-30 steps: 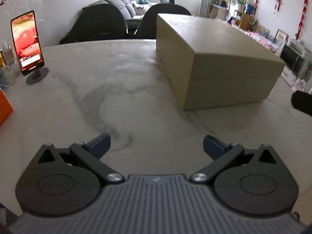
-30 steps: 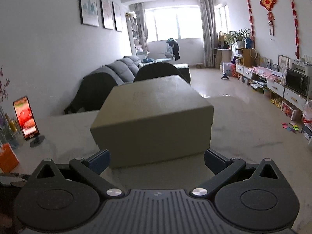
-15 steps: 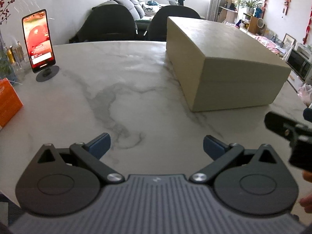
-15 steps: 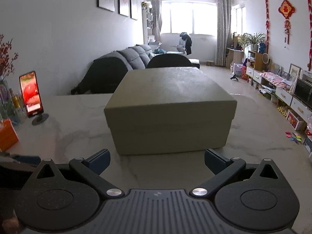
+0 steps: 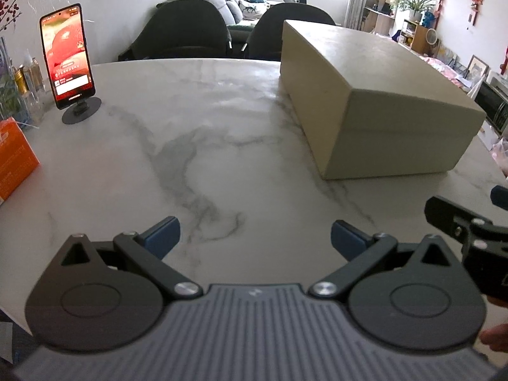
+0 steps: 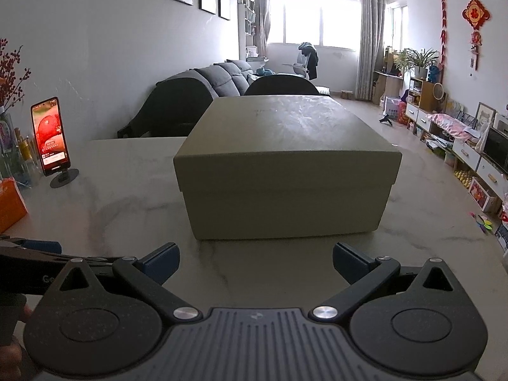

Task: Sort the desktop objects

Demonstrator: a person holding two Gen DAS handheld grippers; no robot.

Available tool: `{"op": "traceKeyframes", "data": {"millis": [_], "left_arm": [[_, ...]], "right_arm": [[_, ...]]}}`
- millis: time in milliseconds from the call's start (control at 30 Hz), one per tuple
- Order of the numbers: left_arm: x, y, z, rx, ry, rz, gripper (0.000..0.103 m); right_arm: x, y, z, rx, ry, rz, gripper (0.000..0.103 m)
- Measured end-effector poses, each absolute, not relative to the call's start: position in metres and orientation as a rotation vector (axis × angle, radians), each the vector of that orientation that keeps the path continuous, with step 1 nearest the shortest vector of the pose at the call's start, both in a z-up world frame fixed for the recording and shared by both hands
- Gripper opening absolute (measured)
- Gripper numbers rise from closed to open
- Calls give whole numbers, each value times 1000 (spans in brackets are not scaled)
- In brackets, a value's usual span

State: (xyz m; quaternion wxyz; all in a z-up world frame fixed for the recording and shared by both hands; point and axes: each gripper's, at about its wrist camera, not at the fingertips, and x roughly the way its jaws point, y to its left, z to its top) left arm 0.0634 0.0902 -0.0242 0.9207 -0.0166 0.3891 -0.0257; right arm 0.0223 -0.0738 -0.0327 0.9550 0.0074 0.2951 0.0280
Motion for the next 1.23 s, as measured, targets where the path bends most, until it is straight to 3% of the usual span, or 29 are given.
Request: {"op": "traceKeyframes", "data": {"millis": [1233], "left_arm": [[84, 81, -35, 6, 827, 13, 103]], "right_arm": [[36, -90, -53, 31, 646, -7, 103]]}}
